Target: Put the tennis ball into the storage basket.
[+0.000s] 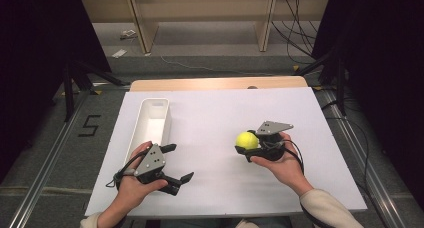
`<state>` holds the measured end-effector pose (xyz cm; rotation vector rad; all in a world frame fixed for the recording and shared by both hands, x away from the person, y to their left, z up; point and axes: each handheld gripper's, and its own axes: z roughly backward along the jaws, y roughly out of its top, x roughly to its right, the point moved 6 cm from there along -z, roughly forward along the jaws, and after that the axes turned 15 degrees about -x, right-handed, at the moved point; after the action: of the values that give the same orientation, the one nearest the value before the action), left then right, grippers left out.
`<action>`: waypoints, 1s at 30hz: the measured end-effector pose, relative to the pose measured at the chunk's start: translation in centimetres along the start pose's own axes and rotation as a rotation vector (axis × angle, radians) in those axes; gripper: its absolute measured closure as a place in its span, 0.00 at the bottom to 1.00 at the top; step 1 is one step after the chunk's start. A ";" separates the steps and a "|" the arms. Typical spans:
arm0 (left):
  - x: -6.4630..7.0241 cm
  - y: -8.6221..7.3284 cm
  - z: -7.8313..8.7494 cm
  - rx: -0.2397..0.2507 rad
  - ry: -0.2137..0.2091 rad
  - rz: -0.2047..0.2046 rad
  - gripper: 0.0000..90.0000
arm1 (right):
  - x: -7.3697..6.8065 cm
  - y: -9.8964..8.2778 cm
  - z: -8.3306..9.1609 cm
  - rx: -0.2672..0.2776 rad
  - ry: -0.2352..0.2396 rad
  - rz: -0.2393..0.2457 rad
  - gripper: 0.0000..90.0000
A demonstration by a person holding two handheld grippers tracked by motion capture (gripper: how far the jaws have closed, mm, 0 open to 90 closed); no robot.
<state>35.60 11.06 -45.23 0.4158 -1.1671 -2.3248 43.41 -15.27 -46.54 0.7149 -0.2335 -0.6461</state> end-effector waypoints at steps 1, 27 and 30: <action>0.0 0.0 0.0 0.000 0.000 0.000 0.00 | 0.0 0.0 0.0 0.000 0.000 0.000 0.29; 0.0 0.0 0.0 0.001 -0.001 0.000 0.00 | -0.6 1.5 -0.3 0.032 -0.001 0.021 0.29; 0.0 0.0 0.0 0.001 -0.001 0.000 0.00 | -0.6 1.6 -0.3 0.035 -0.001 0.022 0.29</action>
<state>35.58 11.05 -45.22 0.4156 -1.1691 -2.3244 43.81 -13.75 -45.68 0.7447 -0.2538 -0.6225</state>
